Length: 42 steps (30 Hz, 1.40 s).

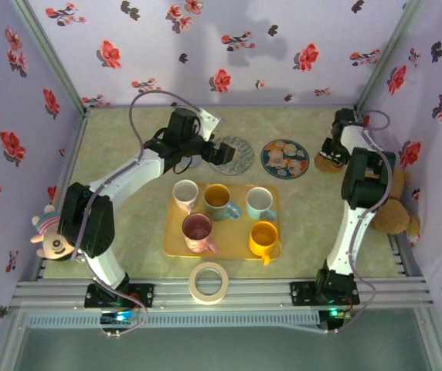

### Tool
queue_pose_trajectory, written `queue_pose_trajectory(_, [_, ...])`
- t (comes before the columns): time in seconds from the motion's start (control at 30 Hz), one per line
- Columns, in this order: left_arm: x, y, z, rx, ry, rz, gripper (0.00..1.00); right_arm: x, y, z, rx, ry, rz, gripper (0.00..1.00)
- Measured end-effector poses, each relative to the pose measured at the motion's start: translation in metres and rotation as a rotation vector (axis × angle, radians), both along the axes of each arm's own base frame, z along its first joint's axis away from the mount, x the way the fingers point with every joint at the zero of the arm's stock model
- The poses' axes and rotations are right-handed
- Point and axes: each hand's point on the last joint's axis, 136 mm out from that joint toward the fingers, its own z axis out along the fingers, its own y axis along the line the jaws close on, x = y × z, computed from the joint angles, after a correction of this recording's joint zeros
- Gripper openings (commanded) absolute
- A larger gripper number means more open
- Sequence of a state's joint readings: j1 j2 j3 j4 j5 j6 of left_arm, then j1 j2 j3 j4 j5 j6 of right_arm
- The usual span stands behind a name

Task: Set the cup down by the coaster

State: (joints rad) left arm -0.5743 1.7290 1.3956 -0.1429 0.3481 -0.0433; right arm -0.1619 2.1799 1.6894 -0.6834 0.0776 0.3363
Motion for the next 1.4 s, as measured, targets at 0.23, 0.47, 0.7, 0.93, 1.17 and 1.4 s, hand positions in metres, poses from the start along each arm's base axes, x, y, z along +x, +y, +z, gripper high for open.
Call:
queue_pose_trajectory(0.23, [0.005,0.002,0.010,-0.003,-0.012,0.033,0.99,-0.004,0.003,0.055,-0.024,-0.099,0.033,0.47])
queue_pose_trajectory(0.47, [0.001,0.016,0.026,-0.001,0.004,0.088,0.99,-0.026,0.029,0.107,-0.052,-0.194,0.115,0.65])
queue_pose_trajectory(0.7, [-0.012,0.050,0.059,-0.001,-0.001,0.194,1.00,-0.053,0.072,0.134,-0.061,-0.247,0.234,0.95])
queue_pose_trajectory(0.93, [-0.028,0.094,0.058,0.059,0.080,0.282,1.00,-0.083,0.108,0.167,-0.043,-0.334,0.340,1.00])
queue_pose_trajectory(1.17, [-0.039,0.129,0.042,0.101,0.198,0.320,0.99,-0.123,0.151,0.192,0.019,-0.446,0.488,1.00])
queue_pose_trajectory(1.4, [-0.043,0.137,0.028,0.073,0.303,0.293,0.99,-0.169,0.192,0.195,0.095,-0.569,0.671,1.00])
